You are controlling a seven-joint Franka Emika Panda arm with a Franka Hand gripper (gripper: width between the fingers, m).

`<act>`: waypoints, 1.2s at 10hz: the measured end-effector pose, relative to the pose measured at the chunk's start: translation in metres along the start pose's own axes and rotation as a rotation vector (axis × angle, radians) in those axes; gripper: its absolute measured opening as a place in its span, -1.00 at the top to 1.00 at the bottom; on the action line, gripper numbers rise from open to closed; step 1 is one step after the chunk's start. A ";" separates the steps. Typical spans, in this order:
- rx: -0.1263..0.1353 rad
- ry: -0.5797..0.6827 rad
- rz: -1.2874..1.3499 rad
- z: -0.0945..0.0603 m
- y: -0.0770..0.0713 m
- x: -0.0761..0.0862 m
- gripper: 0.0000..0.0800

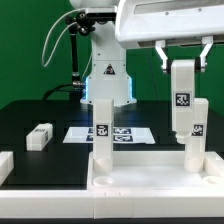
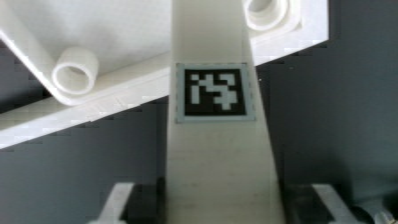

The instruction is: Assemble desk

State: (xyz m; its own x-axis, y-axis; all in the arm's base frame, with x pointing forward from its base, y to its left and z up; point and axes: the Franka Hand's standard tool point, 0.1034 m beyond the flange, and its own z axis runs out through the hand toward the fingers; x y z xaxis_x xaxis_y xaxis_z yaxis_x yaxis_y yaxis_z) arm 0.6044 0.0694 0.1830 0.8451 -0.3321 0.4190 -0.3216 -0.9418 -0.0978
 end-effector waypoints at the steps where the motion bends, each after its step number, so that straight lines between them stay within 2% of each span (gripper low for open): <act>1: 0.005 -0.004 0.003 0.000 -0.001 0.000 0.28; 2: 0.008 -0.006 -0.003 0.001 -0.002 -0.001 0.28; 4: 0.022 0.012 -0.078 0.016 -0.023 -0.012 0.28; 5: 0.043 0.043 -0.120 0.022 -0.030 -0.008 0.28; 6: 0.087 0.094 -0.131 0.029 -0.039 -0.008 0.28; 7: 0.073 0.075 -0.135 0.033 -0.036 -0.012 0.28; 11: 0.078 0.070 -0.136 0.034 -0.036 -0.011 0.28; 12: 0.085 0.082 -0.152 0.034 -0.042 -0.016 0.28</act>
Offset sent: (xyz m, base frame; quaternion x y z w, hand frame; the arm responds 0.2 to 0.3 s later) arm 0.0252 0.0022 -0.0146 -0.0667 0.0981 -0.1194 0.9857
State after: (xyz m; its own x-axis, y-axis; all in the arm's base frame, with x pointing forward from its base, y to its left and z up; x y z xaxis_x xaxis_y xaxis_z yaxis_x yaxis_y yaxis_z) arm 0.6191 0.1126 0.1499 0.8425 -0.1836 0.5065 -0.1529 -0.9830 -0.1019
